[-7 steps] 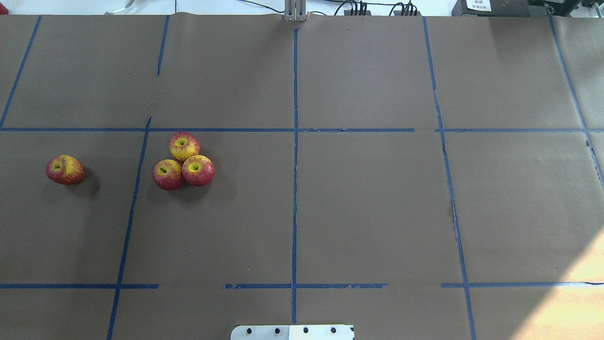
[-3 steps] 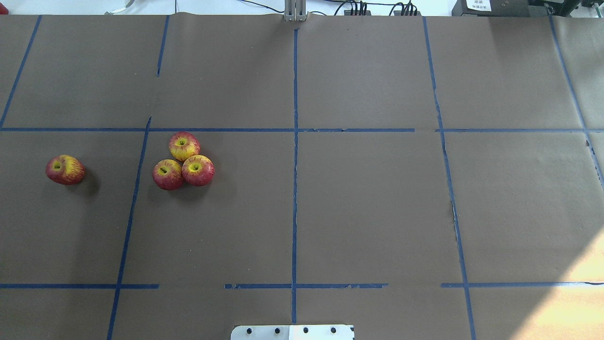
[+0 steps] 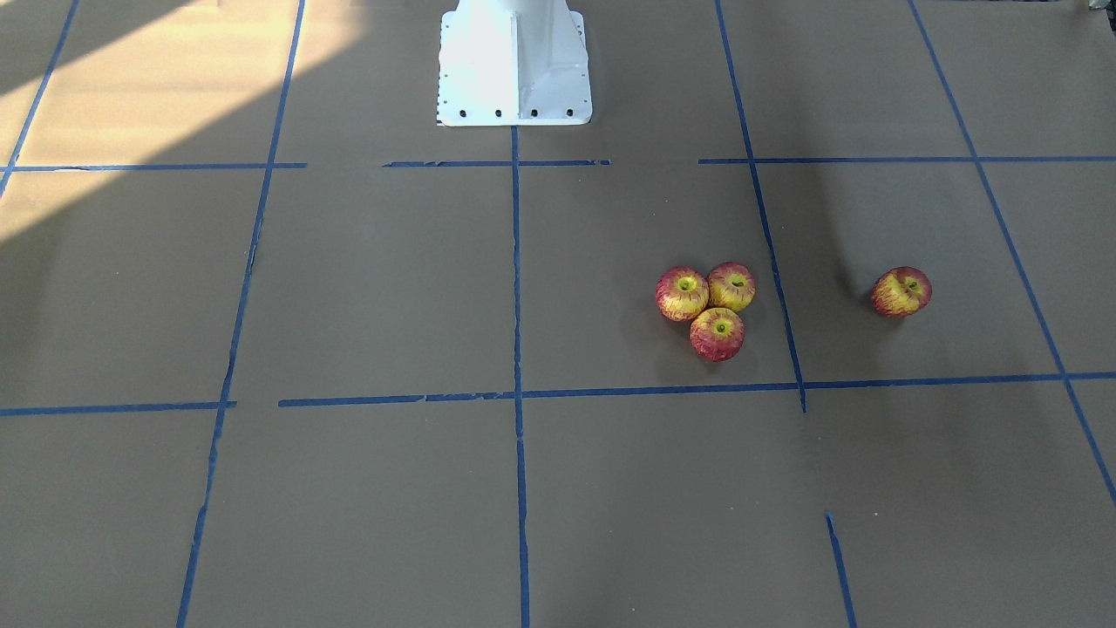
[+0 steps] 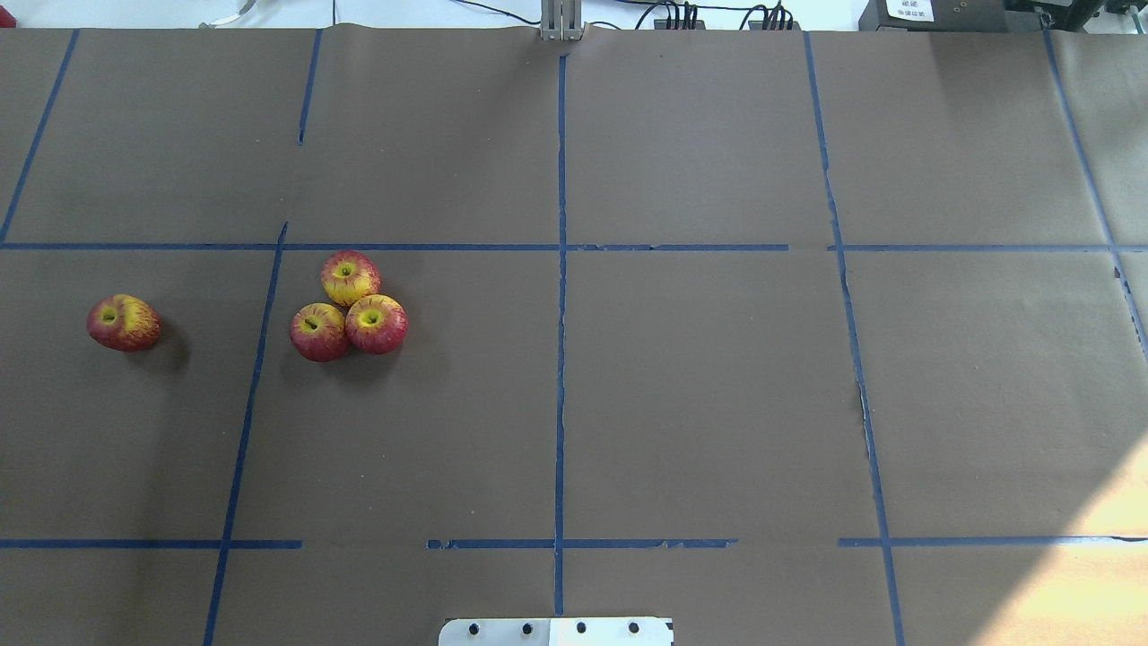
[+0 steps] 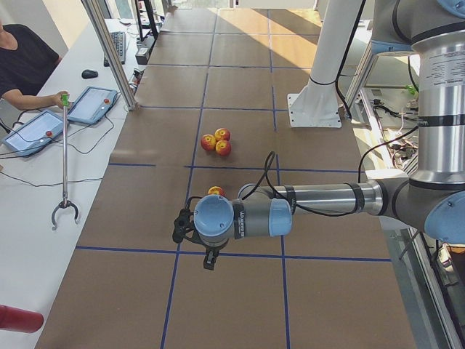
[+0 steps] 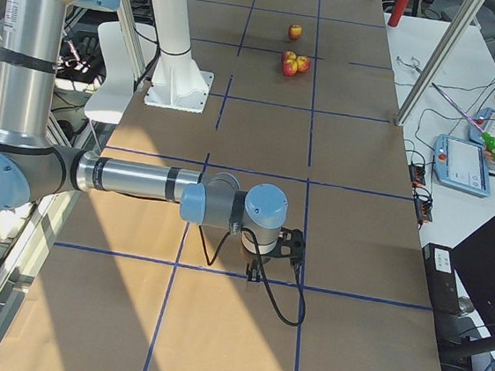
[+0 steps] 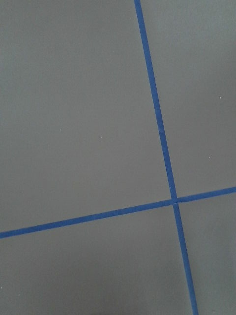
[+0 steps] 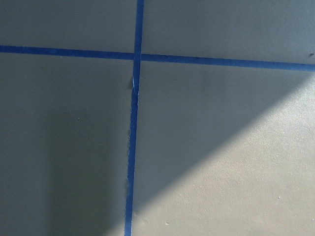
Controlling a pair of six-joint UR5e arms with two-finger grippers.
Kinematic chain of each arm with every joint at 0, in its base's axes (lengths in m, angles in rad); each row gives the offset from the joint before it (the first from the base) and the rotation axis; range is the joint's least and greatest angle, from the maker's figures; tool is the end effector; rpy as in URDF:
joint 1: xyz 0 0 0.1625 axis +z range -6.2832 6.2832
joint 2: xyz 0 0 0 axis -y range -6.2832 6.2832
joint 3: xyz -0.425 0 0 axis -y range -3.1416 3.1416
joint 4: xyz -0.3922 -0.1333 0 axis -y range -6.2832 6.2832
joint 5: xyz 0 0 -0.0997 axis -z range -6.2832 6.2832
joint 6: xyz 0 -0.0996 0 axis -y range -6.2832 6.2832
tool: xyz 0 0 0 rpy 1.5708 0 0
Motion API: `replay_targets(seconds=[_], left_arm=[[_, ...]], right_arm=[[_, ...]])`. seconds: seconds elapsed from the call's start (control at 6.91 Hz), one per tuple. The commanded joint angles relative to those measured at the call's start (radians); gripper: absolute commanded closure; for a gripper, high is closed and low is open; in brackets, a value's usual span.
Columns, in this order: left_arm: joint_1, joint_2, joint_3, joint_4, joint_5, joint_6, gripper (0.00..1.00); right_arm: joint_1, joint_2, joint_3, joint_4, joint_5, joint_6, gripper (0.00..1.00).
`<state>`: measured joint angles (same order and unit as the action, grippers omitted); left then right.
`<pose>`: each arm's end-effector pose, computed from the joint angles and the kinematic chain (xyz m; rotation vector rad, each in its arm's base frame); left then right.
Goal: Stack apples
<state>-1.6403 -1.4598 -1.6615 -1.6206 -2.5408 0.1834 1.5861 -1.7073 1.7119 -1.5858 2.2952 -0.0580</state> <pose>-0.0820 -0.4417 0.6462 0.1494 0.9594 0.1191 0.0739 -0.4322 0.6574 0.0166 -0.7243 -0.0370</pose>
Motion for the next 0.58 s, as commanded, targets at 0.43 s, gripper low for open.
replay_targets(seconds=[0.43], left_arm=[[0.463, -0.016, -0.101, -0.452, 0.179, -0.962, 0.00]], right_arm=[[0.000, 0.000, 0.000, 0.000, 0.000, 0.000, 0.00]])
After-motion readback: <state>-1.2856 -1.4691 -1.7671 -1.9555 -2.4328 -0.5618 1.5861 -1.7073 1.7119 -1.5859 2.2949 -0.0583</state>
